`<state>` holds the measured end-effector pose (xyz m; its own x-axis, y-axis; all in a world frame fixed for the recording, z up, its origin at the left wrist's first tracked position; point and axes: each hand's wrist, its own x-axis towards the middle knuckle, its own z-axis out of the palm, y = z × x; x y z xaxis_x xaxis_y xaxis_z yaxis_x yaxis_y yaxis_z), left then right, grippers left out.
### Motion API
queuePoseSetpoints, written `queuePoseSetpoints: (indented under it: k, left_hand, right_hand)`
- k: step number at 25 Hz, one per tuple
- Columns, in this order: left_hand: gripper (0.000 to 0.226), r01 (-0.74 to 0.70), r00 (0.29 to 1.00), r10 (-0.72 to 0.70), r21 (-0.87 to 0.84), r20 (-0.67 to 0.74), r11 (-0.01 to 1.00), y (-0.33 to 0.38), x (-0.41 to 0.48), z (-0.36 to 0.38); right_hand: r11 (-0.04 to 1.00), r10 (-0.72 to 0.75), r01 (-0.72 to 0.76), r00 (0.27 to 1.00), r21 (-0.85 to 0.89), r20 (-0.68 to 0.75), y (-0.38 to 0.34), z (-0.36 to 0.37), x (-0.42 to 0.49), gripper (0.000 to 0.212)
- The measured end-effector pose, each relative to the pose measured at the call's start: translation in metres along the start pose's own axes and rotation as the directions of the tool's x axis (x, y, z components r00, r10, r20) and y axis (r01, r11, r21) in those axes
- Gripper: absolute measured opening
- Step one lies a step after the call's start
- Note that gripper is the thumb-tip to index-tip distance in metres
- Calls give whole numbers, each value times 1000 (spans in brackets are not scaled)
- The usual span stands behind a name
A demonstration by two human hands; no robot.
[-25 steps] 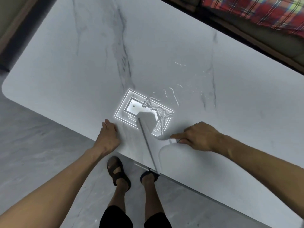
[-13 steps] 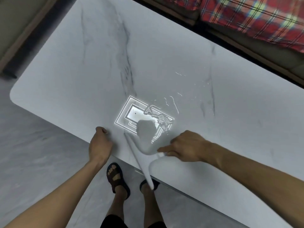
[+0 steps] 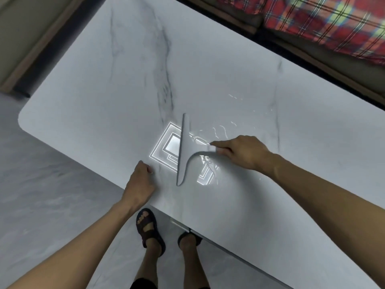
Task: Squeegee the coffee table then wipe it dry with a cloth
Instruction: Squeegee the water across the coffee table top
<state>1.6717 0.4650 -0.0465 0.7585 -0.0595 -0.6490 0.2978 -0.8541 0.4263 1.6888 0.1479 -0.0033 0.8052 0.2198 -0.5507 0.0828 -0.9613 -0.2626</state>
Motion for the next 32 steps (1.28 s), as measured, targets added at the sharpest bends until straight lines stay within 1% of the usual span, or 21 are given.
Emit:
queuePoseSetpoints:
  k: [2, 4, 5, 7, 9, 10, 12, 13, 15, 18, 19, 20, 22, 23, 25, 26, 27, 29, 32]
  left_hand:
    - [27, -26, 998, 25, 16, 58, 1000, 18, 1, 8]
    - [8, -30, 995, 28, 27, 92, 999, 33, 3, 13]
    - [8, -24, 996, 21, 36, 91, 999, 42, 4, 14]
    - [29, -50, 997, 43, 113, 60, 992, 60, 5, 11]
    - [39, -93, 996, 91, 211, 19, 973, 76, 7, 6]
    - [41, -104, 994, 106, 235, 3, 966, 84, 9, 2]
    - [46, -113, 993, 119, 228, -14, 967, 96, 16, -6]
    - [46, -129, 990, 136, 203, -20, 971, 105, 23, -9]
    - [39, -169, 983, 178, 162, -38, 972, 123, 47, -10]
    - [16, -171, 985, 173, 78, -21, 982, 156, 90, -2]
    - [12, -184, 983, 184, 90, 1, 979, 165, 105, 2]
    - [11, -229, 973, 227, 124, 26, 965, 170, 118, 7]
    - [18, -303, 952, 285, 248, 107, 920, 176, 138, 12]
    - [23, -313, 948, 278, 304, 152, 900, 179, 146, 13]
    - [31, -327, 940, 261, 359, 220, 874, 182, 161, 15]
    - [36, -347, 930, 260, 394, 260, 851, 183, 165, 15]
    - [40, -357, 920, 236, 416, 314, 837, 184, 167, 16]
    - [50, -354, 908, 197, 426, 369, 833, 191, 166, 16]
    - [55, -301, 908, 136, 391, 396, 870, 211, 162, 14]
  right_hand:
    - [995, 94, -93, 995, 18, -27, 33, 3, -27, 38]
    - [985, 173, -172, 985, 33, -27, 56, 8, -55, 37]
    - [977, 212, -212, 977, 34, -23, 66, 9, -70, 37]
    - [959, 282, -282, 959, 42, -16, 81, 9, -95, 38]
    - [934, 345, -343, 939, 97, -3, 86, 2, -114, 38]
    - [913, 373, -367, 928, 175, -1, 85, -5, -119, 37]
    - [819, 430, -378, 902, 431, -26, 81, -21, -117, 32]
    - [754, 470, -371, 881, 542, -51, 83, -28, -109, 31]
    - [645, 541, -354, 837, 678, -78, 91, -43, -84, 26]
    - [540, 630, -350, 771, 766, -92, 113, -71, -24, 24]
    - [516, 659, -350, 746, 781, -101, 123, -83, 1, 22]
    - [500, 685, -358, 721, 788, -107, 133, -95, 25, 19]
    - [474, 730, -395, 676, 787, -100, 150, -120, 72, 15]
    - [471, 743, -415, 662, 778, -97, 158, -129, 91, 14]
    - [495, 752, -469, 653, 732, -91, 164, -135, 116, 19]
    - [537, 743, -498, 662, 681, -101, 162, -132, 119, 22]
    - [601, 720, -518, 681, 609, -131, 158, -124, 116, 26]
    - [694, 662, -514, 732, 504, -164, 145, -100, 91, 36]
    - [720, 633, -537, 768, 440, -100, 121, -68, 27, 46]
